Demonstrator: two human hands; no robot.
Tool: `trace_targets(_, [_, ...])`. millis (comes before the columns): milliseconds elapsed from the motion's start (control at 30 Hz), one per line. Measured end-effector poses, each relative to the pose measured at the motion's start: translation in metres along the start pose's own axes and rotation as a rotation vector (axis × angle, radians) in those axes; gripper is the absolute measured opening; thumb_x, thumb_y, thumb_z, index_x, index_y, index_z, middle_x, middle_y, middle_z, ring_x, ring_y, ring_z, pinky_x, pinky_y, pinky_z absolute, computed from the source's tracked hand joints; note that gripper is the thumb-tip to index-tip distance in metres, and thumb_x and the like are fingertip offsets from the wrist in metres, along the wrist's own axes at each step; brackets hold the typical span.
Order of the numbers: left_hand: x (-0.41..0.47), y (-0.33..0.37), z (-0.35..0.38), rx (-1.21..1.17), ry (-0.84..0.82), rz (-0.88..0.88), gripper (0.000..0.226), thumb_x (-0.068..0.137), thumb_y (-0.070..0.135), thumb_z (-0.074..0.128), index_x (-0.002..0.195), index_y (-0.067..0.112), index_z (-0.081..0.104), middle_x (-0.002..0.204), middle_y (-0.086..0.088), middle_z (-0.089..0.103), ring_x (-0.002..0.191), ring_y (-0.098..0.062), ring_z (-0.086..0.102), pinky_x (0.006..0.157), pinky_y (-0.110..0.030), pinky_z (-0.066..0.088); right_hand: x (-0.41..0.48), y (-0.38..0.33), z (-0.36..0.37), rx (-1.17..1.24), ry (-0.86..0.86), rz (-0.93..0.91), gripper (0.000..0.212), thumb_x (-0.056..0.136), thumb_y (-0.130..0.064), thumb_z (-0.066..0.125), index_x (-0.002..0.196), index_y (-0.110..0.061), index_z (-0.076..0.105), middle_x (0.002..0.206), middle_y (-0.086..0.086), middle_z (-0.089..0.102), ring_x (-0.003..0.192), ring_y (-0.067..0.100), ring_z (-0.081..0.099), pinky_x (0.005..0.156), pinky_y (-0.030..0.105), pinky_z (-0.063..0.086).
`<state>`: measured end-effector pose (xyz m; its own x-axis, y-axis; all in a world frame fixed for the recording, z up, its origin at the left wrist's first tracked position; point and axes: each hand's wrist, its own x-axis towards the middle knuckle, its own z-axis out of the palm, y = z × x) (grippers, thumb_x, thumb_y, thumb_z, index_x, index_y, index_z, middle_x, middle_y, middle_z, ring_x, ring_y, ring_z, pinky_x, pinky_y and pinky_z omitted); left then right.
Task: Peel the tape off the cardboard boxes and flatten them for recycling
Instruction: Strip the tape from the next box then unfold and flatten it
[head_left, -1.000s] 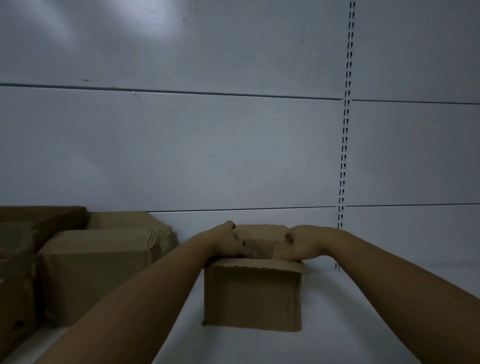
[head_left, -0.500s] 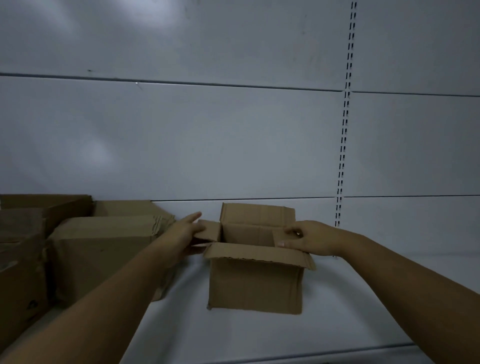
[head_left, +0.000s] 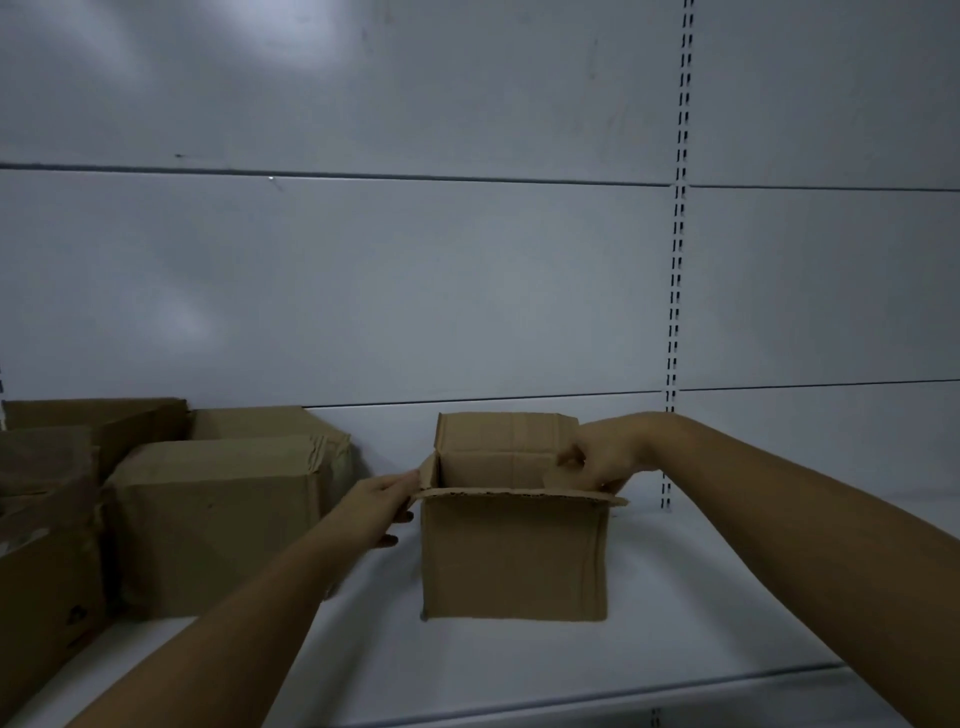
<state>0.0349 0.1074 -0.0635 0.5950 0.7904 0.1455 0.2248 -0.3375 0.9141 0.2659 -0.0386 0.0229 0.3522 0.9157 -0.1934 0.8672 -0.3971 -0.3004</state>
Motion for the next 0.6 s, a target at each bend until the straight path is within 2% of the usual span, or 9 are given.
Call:
trace_targets(67, [0.000,0.004,-0.001,-0.013,-0.055,-0.053,0.065,0.080,0.070,0.046,0.129,0.029,0.056,0.131,0.002,0.054,0.112,-0.016,0.056,0.085,-0.038,0.050,-0.001,0.003,0.001,-0.030,0.029,-0.026,0.060,0.092,-0.015,0.056,0.146,-0.005,0.030,0.145,0.009,0.039,0.103,0.018,0.057,0.073,0.019,0.053])
trace_targets(133, [0.002,0.011,0.001,0.025,-0.077,-0.083,0.072,0.075,0.076,0.048,0.129,0.030,0.055,0.133,0.004,0.052,0.114,-0.018,0.055,0.083,-0.038,0.050,-0.001,0.006,0.001,-0.066,0.040,-0.027,0.056,0.093,-0.018,0.055,0.144,-0.005,0.034,0.140,0.007,0.044,0.100,0.016,0.055,0.072,0.018,0.054])
trace_targets(233, [0.008,0.022,0.005,0.076,-0.079,-0.128,0.057,0.083,0.059,0.057,0.127,0.023,0.058,0.127,-0.003,0.056,0.112,-0.022,0.056,0.087,-0.045,0.052,-0.001,0.009,-0.005,-0.052,-0.033,0.013,0.039,0.089,-0.021,0.061,0.125,-0.007,0.054,0.125,0.007,0.052,0.100,0.015,0.057,0.085,0.031,0.056])
trace_targets(267, [0.010,0.025,0.005,0.079,-0.093,-0.149,0.052,0.084,0.052,0.061,0.125,0.022,0.059,0.125,-0.004,0.058,0.111,-0.022,0.057,0.086,-0.046,0.053,-0.002,0.008,-0.007,-0.041,-0.060,0.024,0.037,0.088,-0.020,0.064,0.121,-0.008,0.055,0.124,0.007,0.053,0.100,0.014,0.057,0.086,0.033,0.056])
trace_targets(367, [0.013,0.028,0.006,0.023,-0.147,-0.201,0.040,0.085,0.038,0.064,0.122,0.022,0.062,0.126,-0.005,0.057,0.109,-0.025,0.058,0.080,-0.044,0.056,-0.002,0.002,-0.008,-0.115,-0.078,0.034,0.053,0.088,-0.015,0.062,0.136,-0.007,0.043,0.133,0.011,0.050,0.109,0.020,0.056,0.084,0.032,0.056])
trace_targets(467, [0.013,0.024,0.009,-0.044,-0.148,-0.188,0.041,0.085,0.033,0.063,0.125,0.025,0.060,0.125,-0.002,0.058,0.106,-0.025,0.061,0.078,-0.041,0.056,0.000,-0.002,-0.005,-0.306,-0.016,-0.005,0.054,0.089,-0.010,0.054,0.141,-0.011,0.037,0.138,0.009,0.047,0.101,0.021,0.060,0.074,0.028,0.056])
trace_targets(500, [0.013,0.022,0.011,-0.057,-0.126,-0.181,0.044,0.086,0.032,0.062,0.128,0.025,0.057,0.123,-0.003,0.058,0.105,-0.025,0.061,0.077,-0.039,0.056,0.000,-0.002,-0.004,-0.357,0.016,-0.025,0.051,0.089,-0.011,0.054,0.139,-0.012,0.040,0.137,0.006,0.048,0.098,0.020,0.061,0.075,0.028,0.055])
trace_targets(600, [0.012,0.017,0.015,-0.116,-0.051,-0.167,0.054,0.087,0.037,0.062,0.137,0.022,0.048,0.125,-0.007,0.058,0.107,-0.027,0.059,0.078,-0.040,0.056,0.000,0.006,-0.002,-0.430,0.151,-0.078,0.040,0.089,-0.026,0.058,0.127,-0.013,0.051,0.124,0.002,0.057,0.105,0.022,0.059,0.089,0.034,0.051])
